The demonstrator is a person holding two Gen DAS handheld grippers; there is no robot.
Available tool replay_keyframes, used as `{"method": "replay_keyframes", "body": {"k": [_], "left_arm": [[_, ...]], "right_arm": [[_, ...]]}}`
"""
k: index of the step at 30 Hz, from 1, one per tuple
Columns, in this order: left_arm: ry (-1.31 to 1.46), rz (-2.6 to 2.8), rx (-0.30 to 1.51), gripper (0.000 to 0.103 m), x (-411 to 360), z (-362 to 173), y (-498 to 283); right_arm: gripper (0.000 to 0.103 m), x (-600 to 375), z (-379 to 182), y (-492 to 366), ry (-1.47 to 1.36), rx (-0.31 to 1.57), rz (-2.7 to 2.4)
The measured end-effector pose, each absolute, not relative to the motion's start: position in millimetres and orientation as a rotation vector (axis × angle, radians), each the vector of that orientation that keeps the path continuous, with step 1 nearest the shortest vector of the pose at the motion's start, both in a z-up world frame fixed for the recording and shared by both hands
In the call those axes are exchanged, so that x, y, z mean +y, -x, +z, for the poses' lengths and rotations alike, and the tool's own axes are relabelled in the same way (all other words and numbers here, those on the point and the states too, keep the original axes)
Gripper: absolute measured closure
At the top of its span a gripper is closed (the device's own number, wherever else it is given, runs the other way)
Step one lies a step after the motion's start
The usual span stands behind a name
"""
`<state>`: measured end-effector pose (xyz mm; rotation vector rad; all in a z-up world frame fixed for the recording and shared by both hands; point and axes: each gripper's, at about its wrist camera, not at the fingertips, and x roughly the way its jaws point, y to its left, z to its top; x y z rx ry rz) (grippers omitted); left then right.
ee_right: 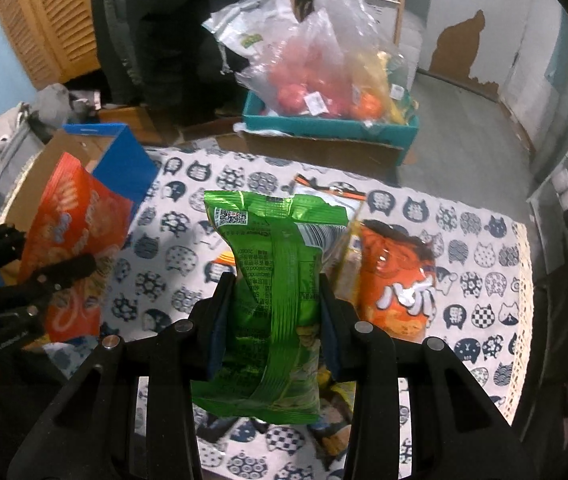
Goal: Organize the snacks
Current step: 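Lift and carry orange bag in left tool while right carries green bag to box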
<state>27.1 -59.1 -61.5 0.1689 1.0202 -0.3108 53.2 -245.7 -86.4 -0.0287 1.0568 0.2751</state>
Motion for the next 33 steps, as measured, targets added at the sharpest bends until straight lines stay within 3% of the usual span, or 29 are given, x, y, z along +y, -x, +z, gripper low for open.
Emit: {"method": "replay_keyframes", "body": {"k": [15,33], "left_arm": [[-0.105,-0.213,0.901,0.075,15.4,-19.0,-12.6],[-0.005,-0.039,0.979,0.075,116.3,-56.3,-16.3]], "right_arm": [[0.065,-178.7,-70.0,-59.0,0.063,1.044,0.375],[0.065,-78.3,-50.5,-77.3,0.089,1.048,0.515]]}}
